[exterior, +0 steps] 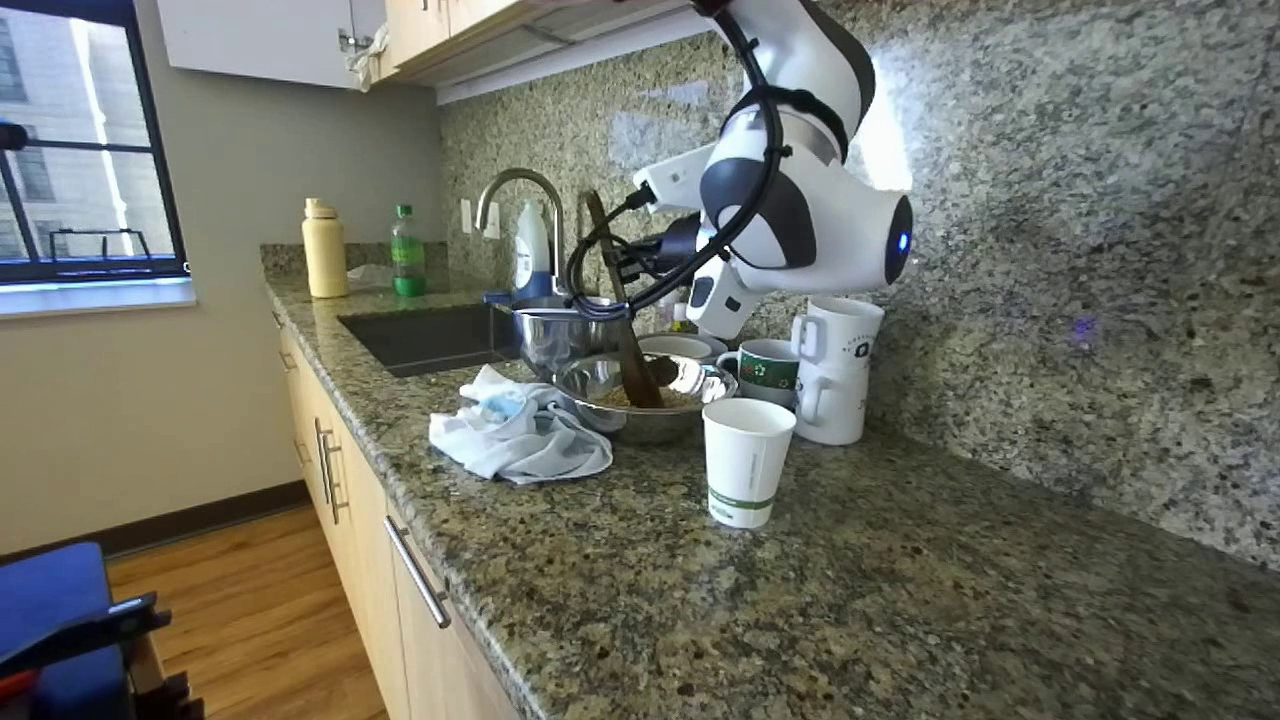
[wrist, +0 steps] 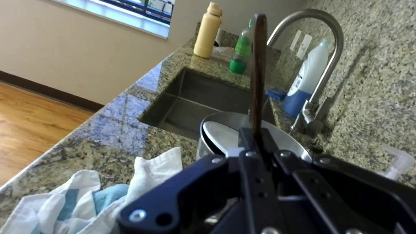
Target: Use the wooden cooking spoon to stir the object in the bowl
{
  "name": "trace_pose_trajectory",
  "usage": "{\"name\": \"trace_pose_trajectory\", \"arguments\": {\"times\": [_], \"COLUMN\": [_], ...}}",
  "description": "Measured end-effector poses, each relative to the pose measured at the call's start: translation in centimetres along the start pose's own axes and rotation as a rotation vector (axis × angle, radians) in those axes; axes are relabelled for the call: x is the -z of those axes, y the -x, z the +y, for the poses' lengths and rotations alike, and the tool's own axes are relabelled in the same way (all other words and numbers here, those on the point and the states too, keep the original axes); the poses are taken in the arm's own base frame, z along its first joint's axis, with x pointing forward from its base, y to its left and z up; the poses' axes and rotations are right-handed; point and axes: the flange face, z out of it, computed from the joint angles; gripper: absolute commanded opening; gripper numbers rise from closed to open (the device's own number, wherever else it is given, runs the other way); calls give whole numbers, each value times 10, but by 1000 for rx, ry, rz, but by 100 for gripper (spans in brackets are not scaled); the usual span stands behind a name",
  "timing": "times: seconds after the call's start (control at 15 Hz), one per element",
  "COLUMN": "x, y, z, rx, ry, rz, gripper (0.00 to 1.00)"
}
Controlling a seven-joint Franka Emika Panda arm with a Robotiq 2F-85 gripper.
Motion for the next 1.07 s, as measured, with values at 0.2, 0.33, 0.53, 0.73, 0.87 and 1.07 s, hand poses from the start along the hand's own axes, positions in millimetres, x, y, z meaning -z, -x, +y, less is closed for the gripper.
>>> {"name": "trace_pose_trajectory", "arguments": {"times": [0.2,0.33,0.53,0.73,0.87,1.07], "x": [-6,-4,5,10,11,12], "y": [-6,-11,-15,-17,-18,-15], "z": [9,13,14,11,7,-4], "rx": [-54,-121,-238,-345,-393,-405], "ry": [72,111,145,159,163,138], "rz": [-129,-185,-215,-207,-195,-144], "gripper": [2,2,2,2,2,2]}}
